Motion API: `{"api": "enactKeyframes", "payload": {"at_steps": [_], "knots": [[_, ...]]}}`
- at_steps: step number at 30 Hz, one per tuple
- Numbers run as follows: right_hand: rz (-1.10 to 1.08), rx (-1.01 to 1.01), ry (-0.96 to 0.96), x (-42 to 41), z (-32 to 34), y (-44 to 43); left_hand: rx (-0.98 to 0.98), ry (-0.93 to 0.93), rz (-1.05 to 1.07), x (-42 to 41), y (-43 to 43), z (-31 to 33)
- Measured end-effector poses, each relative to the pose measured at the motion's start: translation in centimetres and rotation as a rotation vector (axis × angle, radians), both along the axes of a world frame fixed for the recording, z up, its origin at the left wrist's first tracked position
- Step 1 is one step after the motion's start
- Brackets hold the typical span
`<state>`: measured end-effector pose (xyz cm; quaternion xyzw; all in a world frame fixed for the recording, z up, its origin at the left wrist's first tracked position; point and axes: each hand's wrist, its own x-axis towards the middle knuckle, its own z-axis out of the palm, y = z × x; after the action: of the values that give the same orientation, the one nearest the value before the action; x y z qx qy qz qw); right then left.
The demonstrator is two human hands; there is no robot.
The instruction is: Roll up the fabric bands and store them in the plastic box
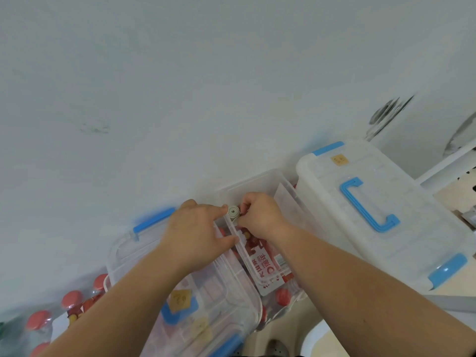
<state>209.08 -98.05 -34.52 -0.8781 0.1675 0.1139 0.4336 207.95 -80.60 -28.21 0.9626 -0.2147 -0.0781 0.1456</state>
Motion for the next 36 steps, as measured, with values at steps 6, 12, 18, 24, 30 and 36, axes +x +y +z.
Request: {"api": "enactKeyframes", "payload": {"at_steps": [6, 12, 18, 24, 30, 36], "knots": [[-0.056, 0.169, 0.102, -0.5, 0.2, -0.2, 0.033, -0.006, 0.007, 0.1, 0.0, -0.1], [-0.115, 0.233, 0.105, -0.8, 1.1, -0.1, 0.055, -0.018, -0.002, -0.1, 0.0, 0.3], [-0.129, 0.203, 0.113, -1.2, 1.8, -0.2, 0.071, -0.015, 0.003, -0.4, -0.1, 1.0], [-0.106, -0.05, -0.068, -2.4, 4.3, 0.0, -0.028, -0.047, 0.052, -0.8, 1.4, 2.6], [0.281, -0.285, -0.319, -6.7, 8.4, 4.3, 0.027, -0.138, 0.155, -3.0, 5.0, 4.2], [0.454, -0.525, -0.321, -10.6, 8.7, 6.5, 0.143, -0.158, 0.322, -7.2, 8.0, 3.8]]}}
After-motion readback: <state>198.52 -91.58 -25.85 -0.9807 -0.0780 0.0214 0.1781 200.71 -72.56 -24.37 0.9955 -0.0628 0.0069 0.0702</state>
